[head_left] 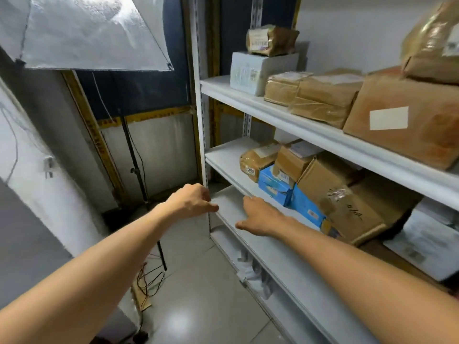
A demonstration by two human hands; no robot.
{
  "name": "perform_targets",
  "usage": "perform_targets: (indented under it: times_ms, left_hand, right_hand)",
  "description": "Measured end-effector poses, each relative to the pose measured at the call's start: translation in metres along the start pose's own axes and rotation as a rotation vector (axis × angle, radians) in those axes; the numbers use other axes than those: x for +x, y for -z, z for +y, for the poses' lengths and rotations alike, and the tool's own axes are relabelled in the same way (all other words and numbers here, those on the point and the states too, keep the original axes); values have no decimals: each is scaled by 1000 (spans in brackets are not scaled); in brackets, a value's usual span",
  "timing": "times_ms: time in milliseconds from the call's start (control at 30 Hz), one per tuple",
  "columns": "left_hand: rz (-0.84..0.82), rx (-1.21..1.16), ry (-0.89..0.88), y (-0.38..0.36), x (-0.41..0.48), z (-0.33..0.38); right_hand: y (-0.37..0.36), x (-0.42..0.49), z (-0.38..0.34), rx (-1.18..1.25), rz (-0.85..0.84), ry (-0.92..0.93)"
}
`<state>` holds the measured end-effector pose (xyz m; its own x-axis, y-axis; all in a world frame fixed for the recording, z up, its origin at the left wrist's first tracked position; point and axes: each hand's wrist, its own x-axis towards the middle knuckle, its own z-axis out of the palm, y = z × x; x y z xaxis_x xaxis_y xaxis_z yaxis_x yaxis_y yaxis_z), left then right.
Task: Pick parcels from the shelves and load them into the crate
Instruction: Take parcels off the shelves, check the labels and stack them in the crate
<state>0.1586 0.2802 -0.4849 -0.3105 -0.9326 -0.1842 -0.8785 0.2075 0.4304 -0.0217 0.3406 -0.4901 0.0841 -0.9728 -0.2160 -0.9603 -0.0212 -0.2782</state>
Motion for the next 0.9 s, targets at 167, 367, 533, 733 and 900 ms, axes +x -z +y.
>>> perform_targets:
  times_ms: [167, 367, 533, 733, 900]
  left_hand:
    - [-19, -104, -72, -5, 101, -31]
    - [-100, -218, -128, -25, 221, -51]
    - [-105, -333, -153, -43, 311, -47]
    - [20, -385, -142, -75, 384, -40]
    - [34, -450, -157, -94, 424, -40]
  right_hand:
    - [-9, 84, 11, 127, 86, -189]
    - [-24, 167, 47, 161, 139, -321]
    - [-33, 232, 75, 426, 344, -412]
    - [-62, 293, 84, 525, 546, -386]
    - [-72, 325, 86, 537, 595, -476]
